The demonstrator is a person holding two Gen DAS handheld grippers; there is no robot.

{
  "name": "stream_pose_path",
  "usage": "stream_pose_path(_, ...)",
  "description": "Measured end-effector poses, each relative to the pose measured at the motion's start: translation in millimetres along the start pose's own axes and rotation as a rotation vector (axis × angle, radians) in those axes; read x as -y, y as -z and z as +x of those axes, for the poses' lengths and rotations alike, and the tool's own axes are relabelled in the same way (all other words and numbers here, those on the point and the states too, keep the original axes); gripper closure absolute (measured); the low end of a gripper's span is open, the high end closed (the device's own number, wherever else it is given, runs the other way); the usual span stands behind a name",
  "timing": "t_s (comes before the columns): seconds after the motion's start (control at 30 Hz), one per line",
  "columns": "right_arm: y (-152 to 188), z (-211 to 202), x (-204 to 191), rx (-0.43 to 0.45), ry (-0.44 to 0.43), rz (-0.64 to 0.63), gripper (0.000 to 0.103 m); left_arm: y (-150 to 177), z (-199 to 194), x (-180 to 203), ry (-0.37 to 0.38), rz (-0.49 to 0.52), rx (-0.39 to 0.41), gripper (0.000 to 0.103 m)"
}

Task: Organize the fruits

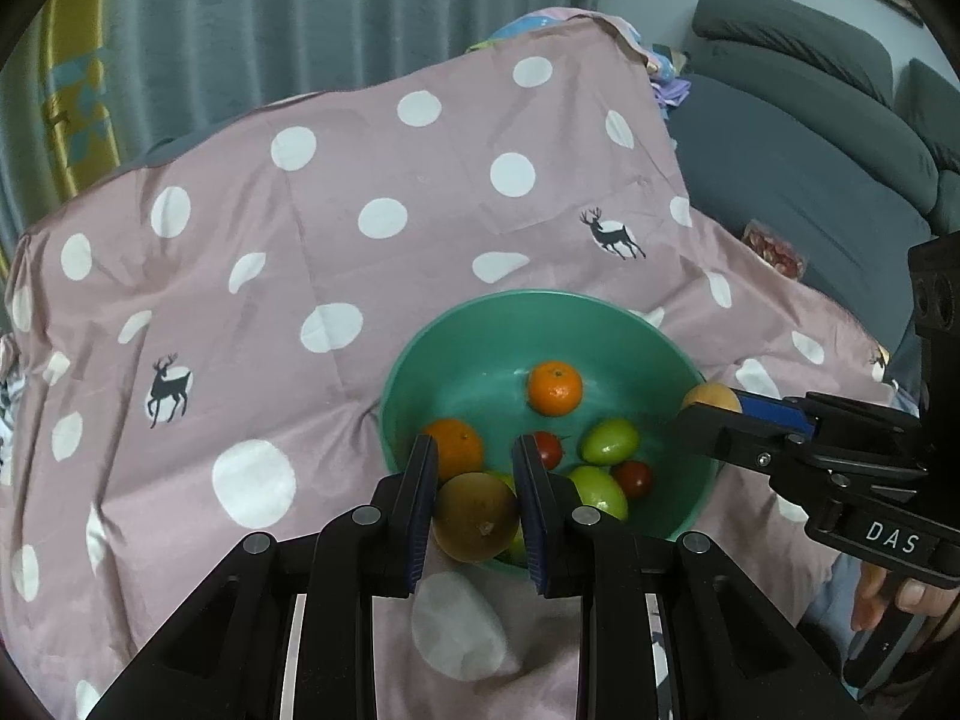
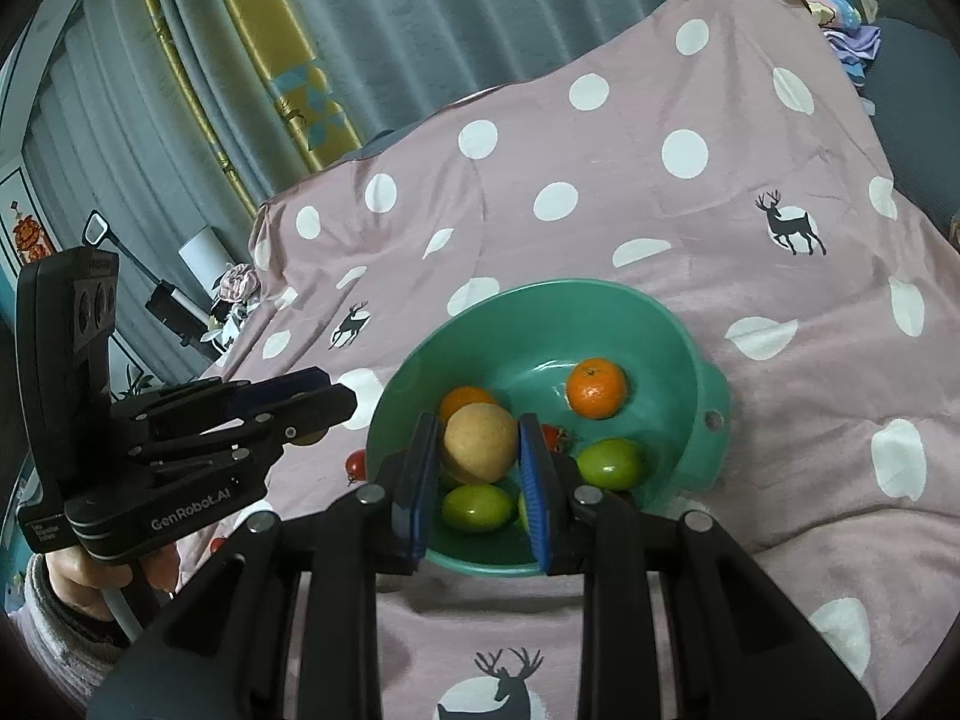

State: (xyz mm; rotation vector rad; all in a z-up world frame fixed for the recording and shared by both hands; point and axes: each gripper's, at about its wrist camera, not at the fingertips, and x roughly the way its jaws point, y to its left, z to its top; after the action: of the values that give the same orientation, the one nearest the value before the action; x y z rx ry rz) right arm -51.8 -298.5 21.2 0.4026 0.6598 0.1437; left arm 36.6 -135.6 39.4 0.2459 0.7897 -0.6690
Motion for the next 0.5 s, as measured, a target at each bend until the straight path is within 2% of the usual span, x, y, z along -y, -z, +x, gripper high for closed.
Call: stream_pose_path(0.5, -6.6, 15.9, 11.8, -0.014, 0.026, 0.000, 0.076, -14.3, 30.9, 12.2, -0.027, 0.061, -0.031, 0.077)
